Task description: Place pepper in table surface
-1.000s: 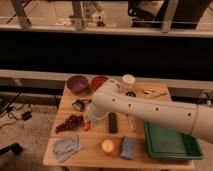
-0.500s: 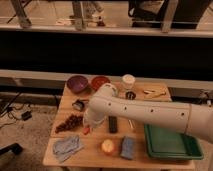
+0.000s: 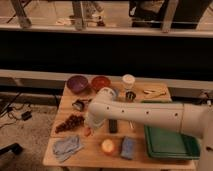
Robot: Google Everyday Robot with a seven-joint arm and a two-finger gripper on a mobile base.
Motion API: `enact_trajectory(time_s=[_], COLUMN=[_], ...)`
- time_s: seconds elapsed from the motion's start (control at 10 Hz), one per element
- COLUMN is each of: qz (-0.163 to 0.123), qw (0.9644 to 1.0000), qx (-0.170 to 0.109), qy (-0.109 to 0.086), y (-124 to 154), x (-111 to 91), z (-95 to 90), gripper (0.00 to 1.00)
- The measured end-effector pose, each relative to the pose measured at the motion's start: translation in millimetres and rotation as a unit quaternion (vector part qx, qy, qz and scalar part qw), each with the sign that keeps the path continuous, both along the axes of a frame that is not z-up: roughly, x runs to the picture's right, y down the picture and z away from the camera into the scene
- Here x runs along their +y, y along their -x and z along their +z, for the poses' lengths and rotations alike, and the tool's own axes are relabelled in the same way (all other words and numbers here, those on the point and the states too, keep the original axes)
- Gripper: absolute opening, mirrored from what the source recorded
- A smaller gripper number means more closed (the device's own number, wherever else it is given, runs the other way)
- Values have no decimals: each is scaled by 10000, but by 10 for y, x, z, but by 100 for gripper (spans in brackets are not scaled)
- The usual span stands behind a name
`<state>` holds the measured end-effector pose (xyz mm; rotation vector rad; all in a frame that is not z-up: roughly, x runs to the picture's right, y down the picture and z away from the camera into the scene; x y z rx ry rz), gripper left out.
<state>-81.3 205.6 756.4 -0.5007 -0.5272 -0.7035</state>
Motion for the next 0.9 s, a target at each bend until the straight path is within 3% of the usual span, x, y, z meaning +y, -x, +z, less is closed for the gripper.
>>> enact_trajectory(time_s=[0.9], qz=[-466], qw=[9988], qx=[153], qy=[37], y=[60], x=[314], z=[426], gripper=[3])
